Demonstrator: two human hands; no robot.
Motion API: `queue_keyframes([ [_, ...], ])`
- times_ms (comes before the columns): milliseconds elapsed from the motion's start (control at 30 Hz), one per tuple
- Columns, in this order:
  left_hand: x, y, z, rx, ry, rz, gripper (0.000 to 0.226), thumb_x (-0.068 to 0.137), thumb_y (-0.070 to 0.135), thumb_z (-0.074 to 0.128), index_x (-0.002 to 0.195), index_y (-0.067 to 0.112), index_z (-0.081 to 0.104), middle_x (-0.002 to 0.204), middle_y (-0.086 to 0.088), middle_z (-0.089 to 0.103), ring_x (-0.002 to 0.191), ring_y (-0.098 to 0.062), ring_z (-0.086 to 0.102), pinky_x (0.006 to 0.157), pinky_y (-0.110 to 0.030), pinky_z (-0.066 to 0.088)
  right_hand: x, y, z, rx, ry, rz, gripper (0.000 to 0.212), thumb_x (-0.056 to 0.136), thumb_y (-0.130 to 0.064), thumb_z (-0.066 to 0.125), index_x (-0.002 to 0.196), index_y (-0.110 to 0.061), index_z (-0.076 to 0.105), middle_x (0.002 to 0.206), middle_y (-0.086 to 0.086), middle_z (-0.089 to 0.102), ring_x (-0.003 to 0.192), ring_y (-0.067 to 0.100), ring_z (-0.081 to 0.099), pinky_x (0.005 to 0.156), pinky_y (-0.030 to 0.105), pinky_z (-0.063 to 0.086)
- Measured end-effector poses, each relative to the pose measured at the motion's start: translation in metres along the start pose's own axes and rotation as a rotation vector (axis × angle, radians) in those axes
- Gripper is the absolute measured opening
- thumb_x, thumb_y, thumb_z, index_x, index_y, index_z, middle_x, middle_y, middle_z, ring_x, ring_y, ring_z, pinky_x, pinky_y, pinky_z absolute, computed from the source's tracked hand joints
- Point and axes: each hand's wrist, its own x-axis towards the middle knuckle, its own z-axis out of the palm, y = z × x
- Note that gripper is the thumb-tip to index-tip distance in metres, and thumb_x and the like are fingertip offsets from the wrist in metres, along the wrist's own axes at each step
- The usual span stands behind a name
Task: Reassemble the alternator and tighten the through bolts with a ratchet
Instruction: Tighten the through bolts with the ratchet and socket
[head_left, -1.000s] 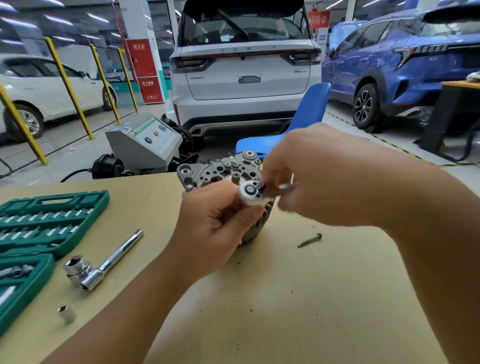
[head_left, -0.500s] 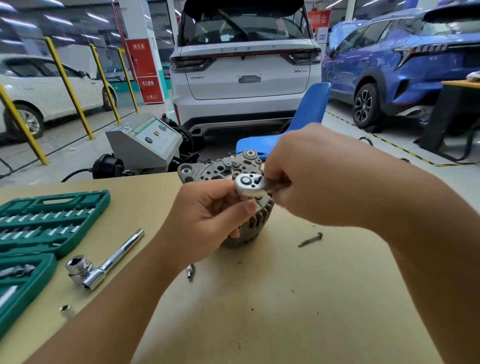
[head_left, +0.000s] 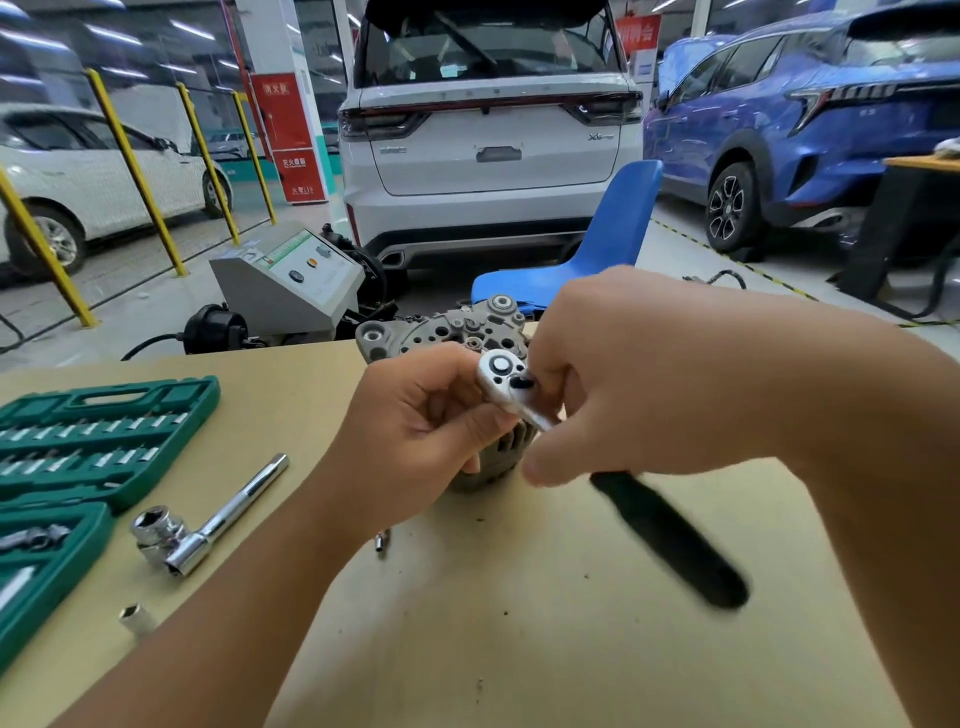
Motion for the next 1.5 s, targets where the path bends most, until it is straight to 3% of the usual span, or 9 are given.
queue_keyframes([
  [133,0.001,0.002,-0.001,0.003,-0.028,-0.037,0.008,0.092,0.012,0.073,0.099,0.01,0.07,0.074,0.004,0.066,0.051,-0.012,0.059,0.05,-0.022,0.049,0.002,0.008,0.002,0.08,0.179,0.028,0.016,0.084,-0.018,0.062,0.091,-0.03,0.072,0.083,-0.01,0.063,0.076,0.017,0.06,0.062,0.03,0.05],
  [367,0.003,0.006,0.005,0.025,0.002,0.047,0.037,0.092,0.048,0.072,0.088,0.011,0.071,0.068,-0.003,0.059,0.051,-0.016,0.05,0.049,-0.025,0.043,0.004,0.001,0.002,0.086,-0.016,-0.029,0.023,0.076,-0.04,0.077,0.075,-0.019,0.069,0.055,-0.007,0.052,0.054,0.01,0.049,0.039,0.011,0.036],
  [533,0.002,0.0,0.002,0.067,0.006,0.026,0.027,0.093,0.027,0.071,0.102,0.002,0.074,0.072,-0.008,0.062,0.053,-0.015,0.052,0.047,-0.026,0.047,0.005,0.006,0.007,0.055,0.287,0.033,0.01,0.083,-0.019,0.064,0.089,-0.025,0.069,0.079,-0.007,0.062,0.072,0.019,0.059,0.062,0.031,0.047],
  [700,-0.002,-0.001,0.003,-0.033,0.027,0.006,0.013,0.091,0.02,0.076,0.1,0.012,0.072,0.072,-0.002,0.066,0.051,-0.011,0.056,0.049,-0.021,0.048,0.004,-0.002,0.004,0.003,0.041,-0.033,0.028,0.069,-0.039,0.073,0.078,-0.013,0.069,0.057,-0.005,0.05,0.054,0.018,0.044,0.053,0.028,0.038],
  [900,-0.001,0.0,0.0,-0.031,0.007,-0.009,0.01,0.091,0.023,0.073,0.099,0.016,0.072,0.071,0.006,0.064,0.051,-0.008,0.056,0.048,-0.022,0.048,0.006,0.004,0.007,0.096,0.307,0.026,0.008,0.081,-0.02,0.066,0.085,-0.025,0.071,0.076,-0.007,0.061,0.069,0.018,0.06,0.06,0.032,0.052],
  [1067,-0.001,0.0,0.004,-0.049,-0.009,0.013,0.023,0.09,0.035,0.078,0.094,0.012,0.075,0.071,0.001,0.067,0.054,-0.018,0.053,0.048,-0.03,0.044,0.001,-0.004,0.003,0.1,-0.008,0.009,0.034,0.068,-0.046,0.079,0.064,-0.018,0.06,0.045,-0.009,0.049,0.05,0.018,0.049,0.043,0.026,0.038],
  [1233,0.0,-0.001,-0.003,-0.011,-0.024,-0.004,0.01,0.093,0.026,0.071,0.097,0.019,0.077,0.073,-0.006,0.067,0.053,-0.007,0.056,0.049,-0.02,0.049,0.005,0.003,0.006,0.116,0.224,0.044,0.015,0.085,-0.022,0.066,0.095,-0.032,0.073,0.087,-0.01,0.065,0.077,0.016,0.061,0.063,0.031,0.049],
  [1400,-0.001,-0.001,0.001,0.019,0.035,0.023,0.005,0.094,0.027,0.07,0.094,0.023,0.073,0.068,0.007,0.065,0.047,-0.008,0.056,0.047,-0.018,0.046,0.003,-0.001,0.005,0.046,0.111,0.017,0.031,0.075,-0.045,0.069,0.08,-0.015,0.07,0.053,-0.005,0.05,0.054,0.019,0.051,0.067,0.043,0.047],
  [1500,-0.001,-0.001,-0.002,0.027,-0.008,0.001,0.011,0.094,0.026,0.068,0.097,0.017,0.073,0.073,-0.002,0.069,0.049,-0.008,0.058,0.048,-0.02,0.048,0.003,0.004,0.001,0.147,0.114,0.021,0.005,0.076,-0.027,0.072,0.079,-0.024,0.074,0.062,-0.005,0.063,0.063,0.017,0.063,0.056,0.036,0.051],
])
